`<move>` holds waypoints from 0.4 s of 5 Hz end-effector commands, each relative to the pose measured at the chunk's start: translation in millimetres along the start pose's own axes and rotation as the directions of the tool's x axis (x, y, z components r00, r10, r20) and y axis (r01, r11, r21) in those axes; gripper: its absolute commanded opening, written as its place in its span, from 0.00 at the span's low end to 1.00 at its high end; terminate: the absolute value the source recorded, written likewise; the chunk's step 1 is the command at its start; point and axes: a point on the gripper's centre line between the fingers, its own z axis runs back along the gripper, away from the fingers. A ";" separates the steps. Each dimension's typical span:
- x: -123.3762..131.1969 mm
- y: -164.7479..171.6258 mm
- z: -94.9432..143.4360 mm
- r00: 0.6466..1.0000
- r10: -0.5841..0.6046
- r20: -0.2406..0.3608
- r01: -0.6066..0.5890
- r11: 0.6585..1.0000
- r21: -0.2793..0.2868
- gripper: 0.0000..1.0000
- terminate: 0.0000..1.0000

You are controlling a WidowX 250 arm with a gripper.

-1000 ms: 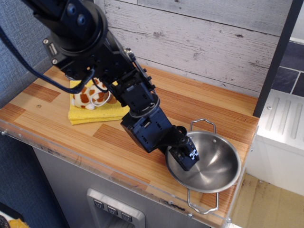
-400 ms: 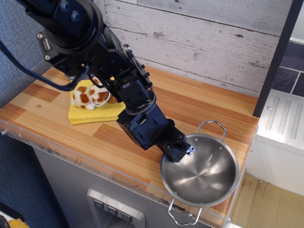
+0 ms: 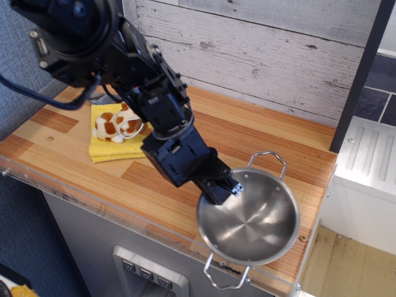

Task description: Move the colander to the right of and behind the yellow towel

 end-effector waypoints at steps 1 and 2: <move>-43.1 -18.1 44.6 0.993 0.034 -0.116 -0.041 0.997 -0.065 0.00 0.00; -54.9 -34.1 47.7 0.984 0.087 -0.153 -0.097 0.994 -0.059 0.00 0.00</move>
